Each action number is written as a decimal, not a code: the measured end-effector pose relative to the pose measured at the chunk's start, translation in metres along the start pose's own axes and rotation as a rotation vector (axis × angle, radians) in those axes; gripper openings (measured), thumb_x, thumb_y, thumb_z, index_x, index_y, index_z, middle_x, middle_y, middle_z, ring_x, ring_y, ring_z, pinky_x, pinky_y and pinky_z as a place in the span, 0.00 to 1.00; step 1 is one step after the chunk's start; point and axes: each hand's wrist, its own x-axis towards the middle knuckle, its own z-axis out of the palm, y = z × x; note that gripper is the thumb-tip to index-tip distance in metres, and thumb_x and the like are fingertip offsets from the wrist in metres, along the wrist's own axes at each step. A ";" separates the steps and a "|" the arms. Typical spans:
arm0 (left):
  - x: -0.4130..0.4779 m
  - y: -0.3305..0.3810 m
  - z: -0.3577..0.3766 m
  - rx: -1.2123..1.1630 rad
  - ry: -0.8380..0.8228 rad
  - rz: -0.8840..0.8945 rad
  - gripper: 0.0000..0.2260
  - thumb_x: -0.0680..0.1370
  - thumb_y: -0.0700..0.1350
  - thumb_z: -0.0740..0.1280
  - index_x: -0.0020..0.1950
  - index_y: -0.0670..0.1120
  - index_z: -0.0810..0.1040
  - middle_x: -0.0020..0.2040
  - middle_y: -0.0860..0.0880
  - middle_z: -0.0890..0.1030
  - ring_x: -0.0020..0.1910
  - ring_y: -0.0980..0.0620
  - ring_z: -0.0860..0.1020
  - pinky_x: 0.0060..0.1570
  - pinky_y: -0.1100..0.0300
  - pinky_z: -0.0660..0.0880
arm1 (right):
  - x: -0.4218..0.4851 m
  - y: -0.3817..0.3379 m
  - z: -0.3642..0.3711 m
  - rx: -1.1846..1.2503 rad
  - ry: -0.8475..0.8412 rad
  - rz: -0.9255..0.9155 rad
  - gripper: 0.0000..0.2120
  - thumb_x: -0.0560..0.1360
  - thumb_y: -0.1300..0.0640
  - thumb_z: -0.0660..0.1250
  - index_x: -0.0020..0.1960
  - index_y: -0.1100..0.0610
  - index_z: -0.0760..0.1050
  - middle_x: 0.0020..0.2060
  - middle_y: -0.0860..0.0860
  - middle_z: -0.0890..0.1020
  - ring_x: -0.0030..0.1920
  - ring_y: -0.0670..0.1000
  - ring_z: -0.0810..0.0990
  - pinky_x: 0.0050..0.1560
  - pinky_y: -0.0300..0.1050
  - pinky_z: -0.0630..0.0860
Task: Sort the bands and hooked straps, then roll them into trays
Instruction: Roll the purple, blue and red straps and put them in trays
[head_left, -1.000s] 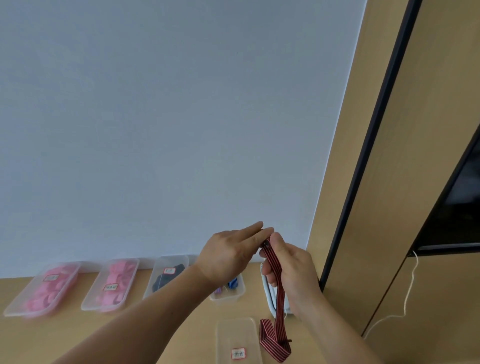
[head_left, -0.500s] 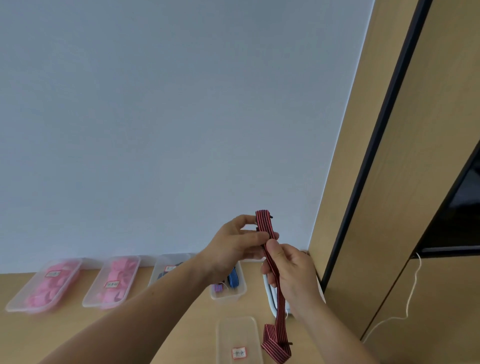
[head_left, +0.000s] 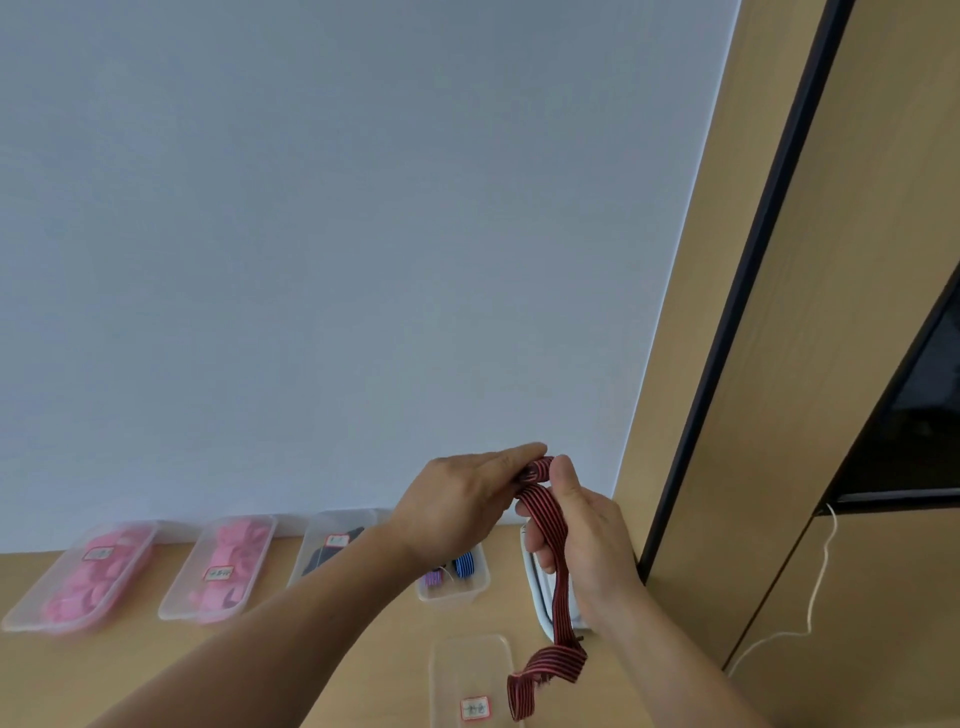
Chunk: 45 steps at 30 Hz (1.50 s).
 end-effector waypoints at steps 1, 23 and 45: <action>-0.002 -0.002 0.002 0.013 0.015 0.052 0.16 0.77 0.38 0.69 0.65 0.41 0.80 0.53 0.50 0.86 0.46 0.52 0.85 0.39 0.60 0.81 | 0.000 0.000 0.000 -0.001 0.000 0.003 0.39 0.66 0.28 0.62 0.41 0.68 0.79 0.25 0.57 0.76 0.24 0.50 0.71 0.25 0.39 0.68; 0.018 0.008 -0.003 -1.134 -0.132 -0.944 0.12 0.79 0.41 0.68 0.63 0.43 0.75 0.54 0.45 0.85 0.53 0.42 0.83 0.61 0.47 0.77 | 0.006 0.016 0.000 -0.144 0.073 -0.108 0.22 0.71 0.37 0.65 0.37 0.56 0.79 0.27 0.53 0.80 0.25 0.48 0.74 0.27 0.39 0.71; -0.011 -0.014 0.014 -0.229 -0.162 -0.503 0.22 0.80 0.42 0.64 0.75 0.51 0.70 0.67 0.57 0.76 0.59 0.59 0.79 0.53 0.72 0.73 | 0.007 0.009 -0.002 0.055 -0.013 -0.001 0.32 0.66 0.31 0.71 0.45 0.63 0.81 0.30 0.55 0.80 0.27 0.49 0.74 0.27 0.40 0.70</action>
